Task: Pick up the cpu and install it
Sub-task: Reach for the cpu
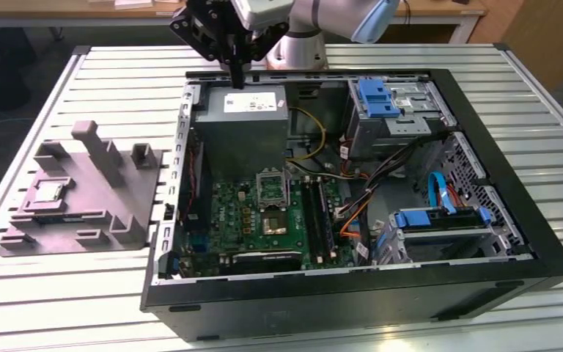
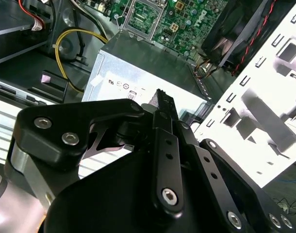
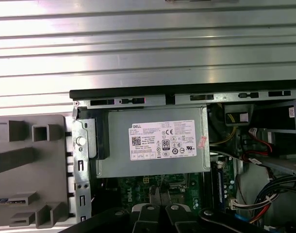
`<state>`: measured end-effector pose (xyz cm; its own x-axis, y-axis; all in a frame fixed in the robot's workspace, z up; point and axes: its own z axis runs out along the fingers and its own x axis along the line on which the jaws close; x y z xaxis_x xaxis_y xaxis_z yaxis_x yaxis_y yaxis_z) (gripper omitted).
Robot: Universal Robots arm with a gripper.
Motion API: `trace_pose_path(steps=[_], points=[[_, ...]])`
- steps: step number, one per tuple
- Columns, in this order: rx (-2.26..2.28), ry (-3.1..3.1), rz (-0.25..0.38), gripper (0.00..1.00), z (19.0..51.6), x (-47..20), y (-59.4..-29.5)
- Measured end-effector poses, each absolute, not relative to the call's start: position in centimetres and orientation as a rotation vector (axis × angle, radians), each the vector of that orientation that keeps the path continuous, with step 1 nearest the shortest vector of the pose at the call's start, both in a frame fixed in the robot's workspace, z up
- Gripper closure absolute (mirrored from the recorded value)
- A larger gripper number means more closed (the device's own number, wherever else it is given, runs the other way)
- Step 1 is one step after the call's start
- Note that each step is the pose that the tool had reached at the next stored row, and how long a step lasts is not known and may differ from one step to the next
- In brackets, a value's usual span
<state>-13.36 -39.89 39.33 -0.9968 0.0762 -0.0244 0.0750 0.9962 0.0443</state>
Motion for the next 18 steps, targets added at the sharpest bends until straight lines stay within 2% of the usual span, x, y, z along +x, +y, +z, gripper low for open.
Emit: trace_pose_path(steps=[18], points=[[0.118,3.112,0.068,0.89,39.3,-14.28,-39.89]])
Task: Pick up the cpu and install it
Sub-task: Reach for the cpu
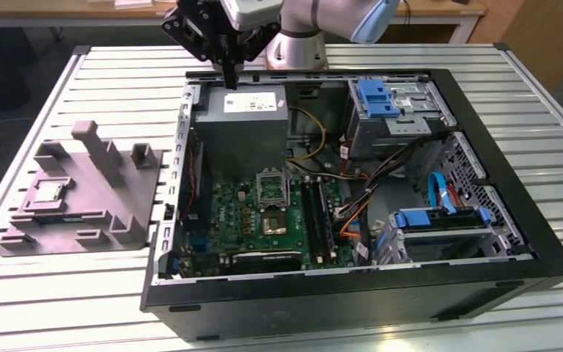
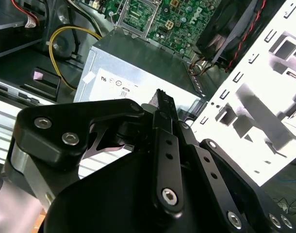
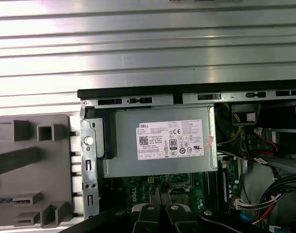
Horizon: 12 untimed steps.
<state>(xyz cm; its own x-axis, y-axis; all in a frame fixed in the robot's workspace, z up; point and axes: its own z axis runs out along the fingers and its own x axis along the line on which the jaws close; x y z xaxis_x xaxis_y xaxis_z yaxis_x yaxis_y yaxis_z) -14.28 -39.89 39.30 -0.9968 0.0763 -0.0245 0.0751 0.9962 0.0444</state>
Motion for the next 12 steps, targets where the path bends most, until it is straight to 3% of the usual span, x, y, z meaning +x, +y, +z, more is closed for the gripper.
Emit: trace_pose_path(steps=[12], points=[[0.118,3.113,0.068,0.89,39.29,-14.82,-39.9]])
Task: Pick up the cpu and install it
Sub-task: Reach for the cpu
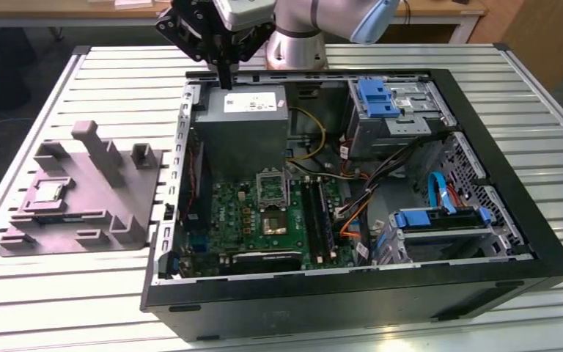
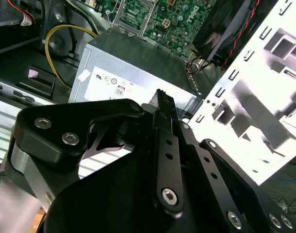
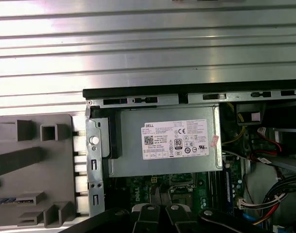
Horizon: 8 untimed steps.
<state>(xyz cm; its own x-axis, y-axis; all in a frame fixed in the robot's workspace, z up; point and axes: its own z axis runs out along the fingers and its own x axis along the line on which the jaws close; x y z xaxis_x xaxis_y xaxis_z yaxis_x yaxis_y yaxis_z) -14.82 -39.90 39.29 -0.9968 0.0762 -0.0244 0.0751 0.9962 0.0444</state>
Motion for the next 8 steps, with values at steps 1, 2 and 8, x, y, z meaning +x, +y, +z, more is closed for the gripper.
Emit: trace_pose_path(steps=[1,2,8], points=[[0.118,3.112,0.068,0.89,39.29,-14.82,-39.9],[0.118,3.113,0.068,0.89,39.3,-14.83,-39.9],[0.118,3.112,0.068,0.89,39.29,-14.88,-39.9]])
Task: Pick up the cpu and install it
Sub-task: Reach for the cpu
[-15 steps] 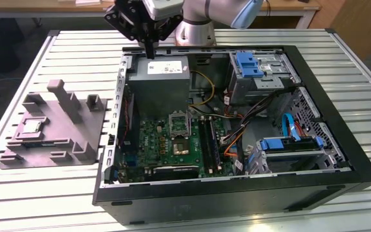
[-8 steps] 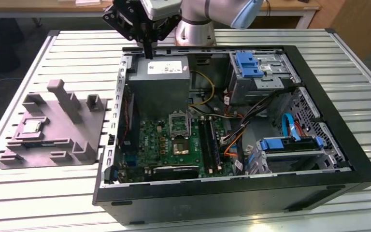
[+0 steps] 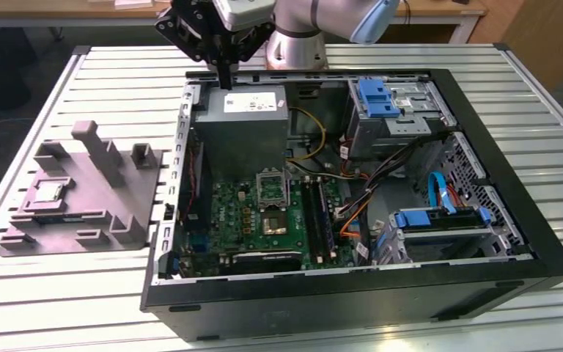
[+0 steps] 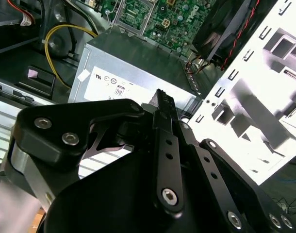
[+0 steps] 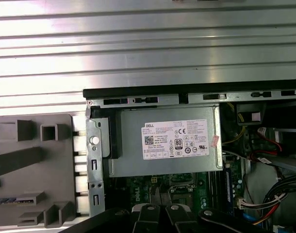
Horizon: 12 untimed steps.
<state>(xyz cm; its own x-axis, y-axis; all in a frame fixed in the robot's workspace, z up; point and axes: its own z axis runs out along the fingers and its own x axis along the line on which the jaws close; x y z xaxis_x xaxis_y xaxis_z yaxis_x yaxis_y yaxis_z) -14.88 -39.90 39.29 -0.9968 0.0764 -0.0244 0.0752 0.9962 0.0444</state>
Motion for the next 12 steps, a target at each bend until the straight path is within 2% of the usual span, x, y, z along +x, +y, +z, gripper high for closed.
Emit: trace_pose_path(steps=[12], points=[[0.118,3.112,0.068,0.89,39.22,-15.08,-39.9]])
